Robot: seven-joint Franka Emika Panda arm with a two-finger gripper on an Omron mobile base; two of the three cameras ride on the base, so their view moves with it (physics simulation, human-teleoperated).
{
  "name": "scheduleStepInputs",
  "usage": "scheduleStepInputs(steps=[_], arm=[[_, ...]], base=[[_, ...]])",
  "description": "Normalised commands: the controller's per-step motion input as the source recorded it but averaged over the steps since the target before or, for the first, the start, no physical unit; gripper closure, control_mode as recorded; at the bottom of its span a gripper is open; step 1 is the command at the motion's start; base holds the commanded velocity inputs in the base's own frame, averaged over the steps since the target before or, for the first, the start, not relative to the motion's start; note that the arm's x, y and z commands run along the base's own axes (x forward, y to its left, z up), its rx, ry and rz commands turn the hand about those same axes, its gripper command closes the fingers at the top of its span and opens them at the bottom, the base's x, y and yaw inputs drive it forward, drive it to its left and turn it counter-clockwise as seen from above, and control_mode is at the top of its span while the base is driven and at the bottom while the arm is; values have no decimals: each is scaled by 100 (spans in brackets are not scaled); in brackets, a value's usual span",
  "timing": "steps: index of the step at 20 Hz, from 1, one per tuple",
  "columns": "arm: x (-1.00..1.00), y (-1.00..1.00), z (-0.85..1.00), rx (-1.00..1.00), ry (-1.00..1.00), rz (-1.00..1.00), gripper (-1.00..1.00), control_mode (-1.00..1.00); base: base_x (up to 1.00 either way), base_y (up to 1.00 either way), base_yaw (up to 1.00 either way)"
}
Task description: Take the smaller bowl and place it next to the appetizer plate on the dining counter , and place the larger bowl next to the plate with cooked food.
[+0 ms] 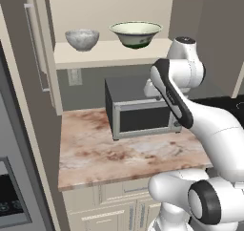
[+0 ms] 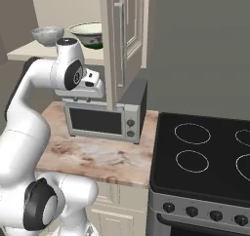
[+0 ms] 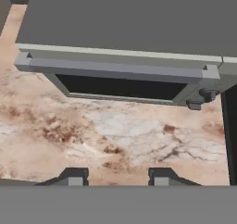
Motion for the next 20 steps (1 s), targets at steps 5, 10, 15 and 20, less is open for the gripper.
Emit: scheduleStepInputs(steps=[5,10,15,20], arm=[[-20,35,-2,-10,0,4,-100,-100],[-11,83,2,-26,-3,13,-100,-100],[0,40,68,-23,-18,14,-100,-100],[0,3,78,-18,-28,10,-100,-100]], base=[[0,0,0],[0,0,0],[0,0,0],[0,0,0]])
